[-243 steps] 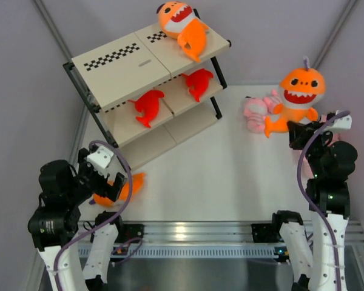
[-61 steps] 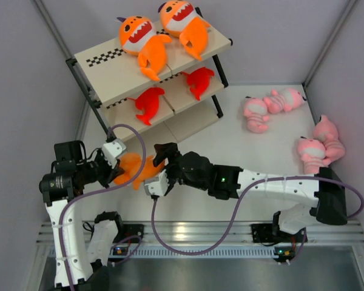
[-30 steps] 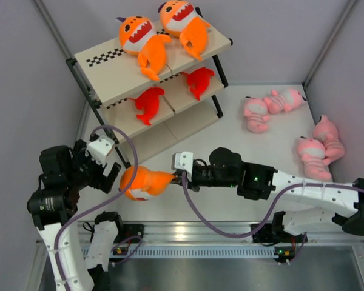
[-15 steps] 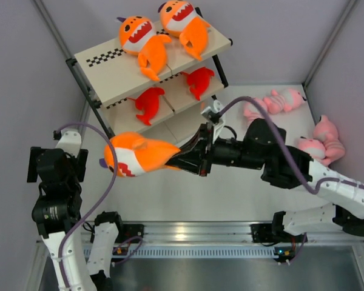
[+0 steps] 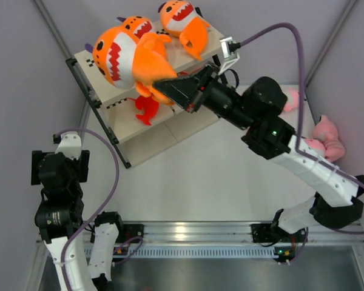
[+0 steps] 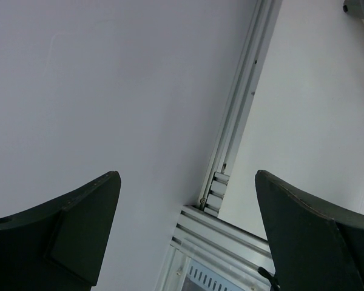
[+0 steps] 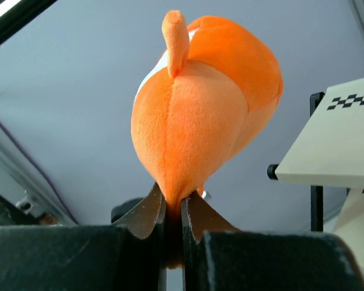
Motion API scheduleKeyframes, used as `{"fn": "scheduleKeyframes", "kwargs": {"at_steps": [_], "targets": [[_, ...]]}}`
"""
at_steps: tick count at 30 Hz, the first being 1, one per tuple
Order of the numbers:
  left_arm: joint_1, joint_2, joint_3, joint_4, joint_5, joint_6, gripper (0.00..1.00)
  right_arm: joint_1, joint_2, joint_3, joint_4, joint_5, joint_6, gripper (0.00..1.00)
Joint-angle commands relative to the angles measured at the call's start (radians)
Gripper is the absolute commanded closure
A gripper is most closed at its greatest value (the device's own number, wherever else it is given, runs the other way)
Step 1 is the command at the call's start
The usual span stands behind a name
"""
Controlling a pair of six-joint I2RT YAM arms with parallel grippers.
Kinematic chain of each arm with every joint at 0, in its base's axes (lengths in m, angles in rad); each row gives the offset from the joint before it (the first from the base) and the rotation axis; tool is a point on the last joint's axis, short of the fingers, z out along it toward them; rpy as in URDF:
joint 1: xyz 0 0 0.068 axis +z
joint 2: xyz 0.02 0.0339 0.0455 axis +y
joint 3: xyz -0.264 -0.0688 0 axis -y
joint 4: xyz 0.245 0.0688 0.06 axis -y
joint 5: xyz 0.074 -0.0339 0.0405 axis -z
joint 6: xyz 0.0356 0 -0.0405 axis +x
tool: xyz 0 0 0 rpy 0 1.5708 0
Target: Place and organize the stuffed toys onto the shelf
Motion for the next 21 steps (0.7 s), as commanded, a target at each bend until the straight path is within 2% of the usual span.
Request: {"fn": "scheduleKeyframes", "kwargs": {"at_steps": [1,5,8,12,15,21], "targets": [[-0.008,-0.017,-0.021,0.043,0.033,-0.026,0.01,-0.041,0.160,0.091,0.257,0.024,0.197,1.00],[-0.011,-0.032,-0.033,0.026,0.068,-0.042,0.01,-0.041,0.300,0.137,0.409,0.167,0.411,1.00],[-0.021,-0.043,-0.045,0.014,0.077,-0.048,0.01,-0.041,0.402,0.184,0.468,0.269,0.507,1.00],[-0.031,-0.055,-0.061,0.004,0.080,-0.051,0.02,-0.038,0.511,0.280,0.488,0.353,0.541,1.00],[-0.040,-0.058,-0.065,-0.002,0.090,-0.054,0.01,-0.030,0.560,0.289,0.535,0.432,0.579,1.00],[-0.044,-0.061,-0.067,-0.002,0.094,-0.052,0.01,-0.027,0.629,0.320,0.460,0.524,0.659,0.99]]}}
